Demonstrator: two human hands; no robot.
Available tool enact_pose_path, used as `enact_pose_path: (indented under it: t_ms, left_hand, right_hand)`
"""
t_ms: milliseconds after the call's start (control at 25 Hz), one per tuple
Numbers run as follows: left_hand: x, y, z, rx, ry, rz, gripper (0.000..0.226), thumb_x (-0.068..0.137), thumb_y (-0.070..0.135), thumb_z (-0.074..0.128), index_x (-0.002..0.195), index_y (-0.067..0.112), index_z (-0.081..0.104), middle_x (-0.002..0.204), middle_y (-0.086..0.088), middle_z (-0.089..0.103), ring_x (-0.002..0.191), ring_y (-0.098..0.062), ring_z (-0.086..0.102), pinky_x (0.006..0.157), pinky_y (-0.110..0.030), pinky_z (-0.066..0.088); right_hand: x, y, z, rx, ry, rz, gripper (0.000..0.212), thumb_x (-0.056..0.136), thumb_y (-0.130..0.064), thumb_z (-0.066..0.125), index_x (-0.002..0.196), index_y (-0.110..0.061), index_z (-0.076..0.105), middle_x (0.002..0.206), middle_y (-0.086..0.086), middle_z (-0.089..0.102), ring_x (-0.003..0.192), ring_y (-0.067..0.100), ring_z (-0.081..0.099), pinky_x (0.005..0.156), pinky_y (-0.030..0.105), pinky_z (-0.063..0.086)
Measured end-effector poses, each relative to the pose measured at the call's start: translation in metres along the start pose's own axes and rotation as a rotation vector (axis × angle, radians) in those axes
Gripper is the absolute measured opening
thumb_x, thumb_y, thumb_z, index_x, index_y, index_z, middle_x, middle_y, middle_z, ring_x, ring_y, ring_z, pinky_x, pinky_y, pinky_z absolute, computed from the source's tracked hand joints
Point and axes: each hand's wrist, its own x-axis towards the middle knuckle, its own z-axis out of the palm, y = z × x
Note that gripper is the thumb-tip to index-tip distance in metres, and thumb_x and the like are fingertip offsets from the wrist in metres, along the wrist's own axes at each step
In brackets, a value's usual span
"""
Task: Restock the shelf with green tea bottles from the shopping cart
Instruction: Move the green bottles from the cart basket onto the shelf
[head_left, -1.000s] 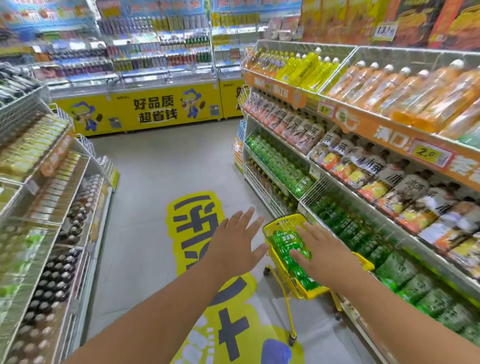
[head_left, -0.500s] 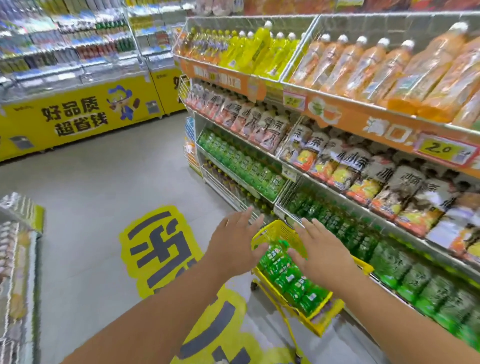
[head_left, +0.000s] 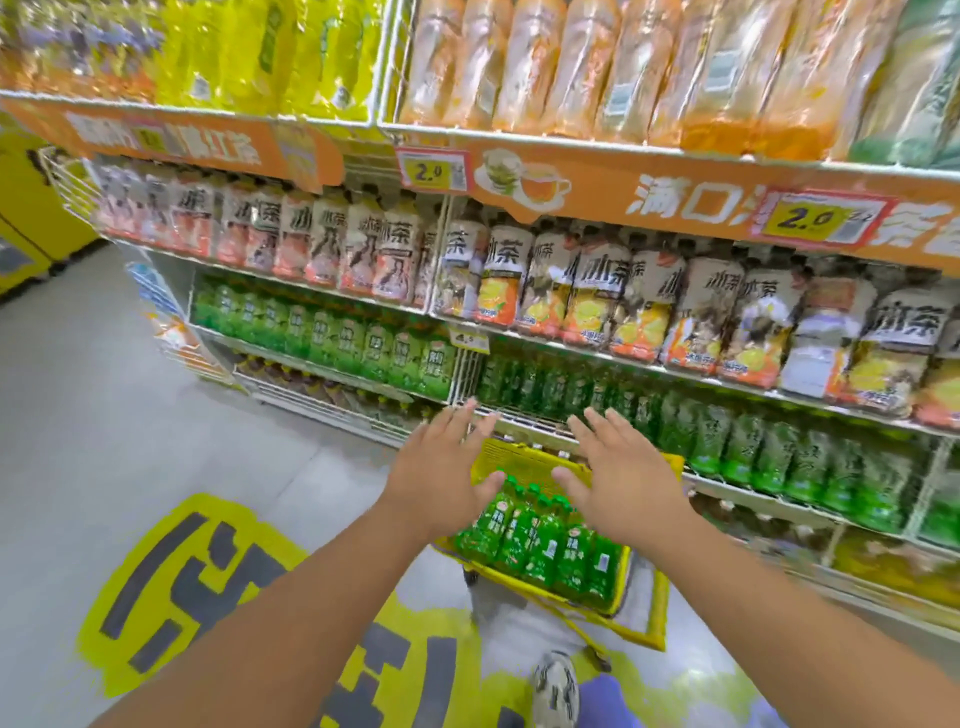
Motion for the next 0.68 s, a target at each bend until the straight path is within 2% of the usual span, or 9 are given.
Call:
enact_pose_path:
  t_ms: [400,560,680]
  left_hand:
    - [0.113,-0.049,0.053,-0.094,-0.044,0.052,0.075,0.095,0.065,0.029,0.158,0.035,0.003,0.167,0.003,-0.001,0.153,-0.022,0.002,0.122,-0.045,0.012]
    - [0.143,-0.07,0.118,-0.072,-0.091,0.153,0.075,0.094,0.065,0.027,0.158,0.031,0.009,0.167,-0.002,0.005,0.152,-0.025,0.008,0.12,-0.047,0.019]
    - [0.158,-0.087,0.184,-0.11,-0.162,0.156,0.077,0.093,0.067,0.022,0.159,0.032,0.004,0.167,0.001,-0.005,0.153,-0.024,0.002,0.121,-0.045,0.016]
  right_hand:
    - [0.1,0.0,0.056,0.072,-0.074,0.139,0.078,0.094,-0.068,0.023,0.157,-0.023,0.013,0.164,0.0,0.011,0.15,0.021,0.006,0.121,0.042,0.017]
    - [0.125,-0.013,0.113,0.091,-0.038,0.21,0.075,0.094,-0.063,0.031,0.153,-0.017,0.028,0.159,0.005,0.027,0.148,0.027,0.019,0.118,0.041,0.025]
    - [0.15,-0.02,0.172,0.134,-0.069,0.317,0.076,0.093,-0.064,0.03,0.155,-0.019,0.023,0.161,0.004,0.024,0.149,0.024,0.018,0.119,0.039,0.023]
